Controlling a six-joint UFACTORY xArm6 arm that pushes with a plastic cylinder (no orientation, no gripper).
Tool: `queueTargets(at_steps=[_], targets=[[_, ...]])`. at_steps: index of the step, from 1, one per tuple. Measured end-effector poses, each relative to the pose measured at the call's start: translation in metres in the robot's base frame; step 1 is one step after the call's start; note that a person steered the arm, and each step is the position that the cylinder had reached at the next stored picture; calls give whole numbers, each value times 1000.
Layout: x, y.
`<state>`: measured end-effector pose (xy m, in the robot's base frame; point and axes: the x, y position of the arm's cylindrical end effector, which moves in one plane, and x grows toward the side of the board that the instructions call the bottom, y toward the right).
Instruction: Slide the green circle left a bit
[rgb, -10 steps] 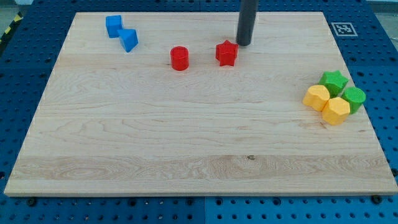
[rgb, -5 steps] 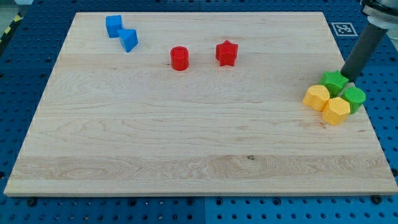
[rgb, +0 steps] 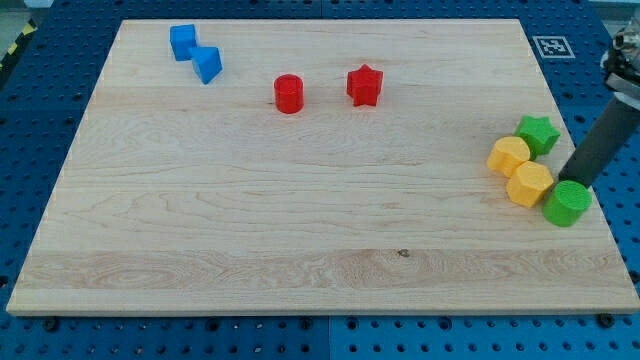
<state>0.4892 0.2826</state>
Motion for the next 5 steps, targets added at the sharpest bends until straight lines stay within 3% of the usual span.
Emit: queueTargets(at_steps=[3,5], targets=[[31,-48],[55,-36]])
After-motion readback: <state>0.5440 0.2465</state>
